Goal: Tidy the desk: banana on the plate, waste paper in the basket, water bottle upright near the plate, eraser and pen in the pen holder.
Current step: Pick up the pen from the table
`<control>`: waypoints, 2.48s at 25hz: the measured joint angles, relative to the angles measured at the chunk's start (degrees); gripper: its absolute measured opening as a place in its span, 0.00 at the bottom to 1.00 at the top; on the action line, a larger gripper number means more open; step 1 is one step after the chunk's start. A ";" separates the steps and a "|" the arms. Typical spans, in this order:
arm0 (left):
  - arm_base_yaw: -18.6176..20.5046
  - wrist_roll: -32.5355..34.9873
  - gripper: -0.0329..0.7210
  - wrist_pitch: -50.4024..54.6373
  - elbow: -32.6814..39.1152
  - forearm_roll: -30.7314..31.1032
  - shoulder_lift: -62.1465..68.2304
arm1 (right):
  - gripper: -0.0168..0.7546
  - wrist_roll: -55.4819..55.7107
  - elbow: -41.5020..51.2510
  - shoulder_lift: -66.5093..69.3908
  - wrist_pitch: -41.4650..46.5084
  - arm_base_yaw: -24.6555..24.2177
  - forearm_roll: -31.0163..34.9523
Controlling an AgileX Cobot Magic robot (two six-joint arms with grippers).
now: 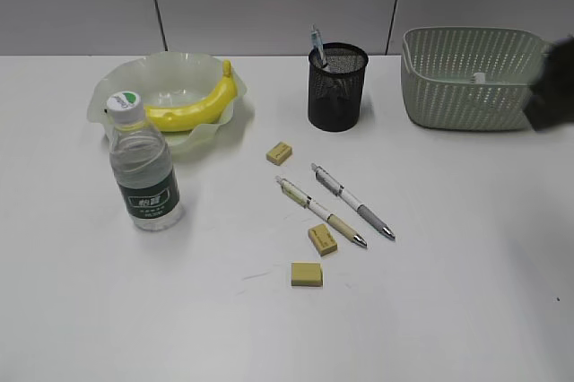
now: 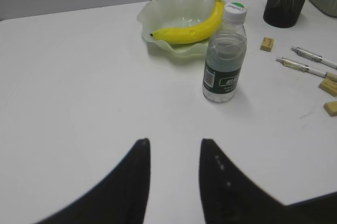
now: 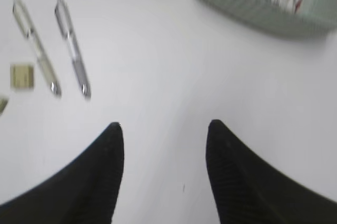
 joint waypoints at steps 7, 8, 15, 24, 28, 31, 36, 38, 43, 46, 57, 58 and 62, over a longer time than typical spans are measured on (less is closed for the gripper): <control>0.00 0.00 0.36 0.00 0.00 0.00 0.06 | 0.53 -0.05 20.31 -35.10 12.19 0.00 6.44; 0.00 0.00 0.36 0.00 0.00 0.00 0.41 | 0.53 -0.50 21.77 -39.47 11.82 0.00 6.44; 0.00 0.43 0.36 -8.54 -3.14 -0.57 13.84 | 0.52 -1.09 28.67 -66.93 3.57 0.02 6.44; -3.44 16.28 0.36 -29.81 -22.74 -15.53 51.87 | 0.50 -1.09 29.01 -70.52 1.93 0.14 5.94; -11.12 16.04 0.36 -30.55 -33.87 -15.97 69.51 | 0.46 -1.09 29.88 -70.60 -0.25 0.14 5.56; -16.51 11.47 0.36 -30.62 -41.09 -16.41 82.48 | 0.44 -1.03 31.19 -70.60 -2.87 0.14 5.01; -22.09 1.69 0.36 -29.94 -48.27 -16.54 99.50 | 0.44 -0.86 29.32 -70.60 2.68 0.14 4.91; -23.08 -1.94 0.36 -29.87 -50.35 -16.54 104.63 | 0.44 -0.86 29.10 -70.60 7.49 0.14 3.82; -23.51 -13.65 0.36 -29.36 -54.05 -12.06 115.36 | 0.44 -0.85 30.20 -70.87 9.64 0.14 2.63; -23.51 -23.72 0.37 -28.89 -54.72 -7.00 119.09 | 0.44 -0.79 30.26 -70.87 9.64 0.14 2.57; -23.46 -44.39 0.59 -22.78 -57.73 1.81 123.11 | 0.44 -0.79 30.26 -70.87 9.68 0.14 2.48; -23.41 -47.00 0.59 -21.32 -58.36 3.09 123.58 | 0.44 -0.79 30.26 -70.87 9.68 0.14 2.48; -23.34 -54.67 0.60 -18.23 -61.43 5.78 125.37 | 0.44 -0.79 30.26 -70.87 9.68 0.14 2.48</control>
